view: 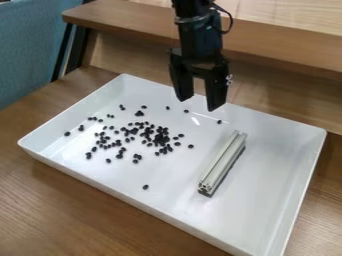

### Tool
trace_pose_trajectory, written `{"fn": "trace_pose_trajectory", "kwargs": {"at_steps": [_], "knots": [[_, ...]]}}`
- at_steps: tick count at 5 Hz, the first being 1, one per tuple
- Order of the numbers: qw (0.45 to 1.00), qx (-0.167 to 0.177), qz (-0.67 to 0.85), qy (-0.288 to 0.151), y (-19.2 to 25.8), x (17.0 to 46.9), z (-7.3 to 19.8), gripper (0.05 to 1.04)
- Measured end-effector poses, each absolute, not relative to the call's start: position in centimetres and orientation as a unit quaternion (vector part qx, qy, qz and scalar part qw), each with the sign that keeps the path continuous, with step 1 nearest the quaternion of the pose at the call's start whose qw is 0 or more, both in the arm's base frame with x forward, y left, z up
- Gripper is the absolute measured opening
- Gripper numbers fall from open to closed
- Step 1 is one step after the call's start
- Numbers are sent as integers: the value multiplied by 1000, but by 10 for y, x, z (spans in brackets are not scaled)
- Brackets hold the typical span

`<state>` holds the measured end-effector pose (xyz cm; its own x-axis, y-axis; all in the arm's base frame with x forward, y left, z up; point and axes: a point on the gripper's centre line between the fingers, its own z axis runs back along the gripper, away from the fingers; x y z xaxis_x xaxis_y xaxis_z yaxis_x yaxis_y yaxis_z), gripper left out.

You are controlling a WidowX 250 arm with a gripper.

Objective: Sweep into pile

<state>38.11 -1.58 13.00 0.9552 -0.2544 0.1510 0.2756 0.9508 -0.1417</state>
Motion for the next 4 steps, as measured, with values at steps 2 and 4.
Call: {"fn": "trace_pose_trajectory", "kwargs": {"at_steps": [2, 4], "knots": [[988, -96, -119, -36, -30, 382, 95, 1001], [993, -76, -81, -28, -60, 382, 86, 1001]]}}
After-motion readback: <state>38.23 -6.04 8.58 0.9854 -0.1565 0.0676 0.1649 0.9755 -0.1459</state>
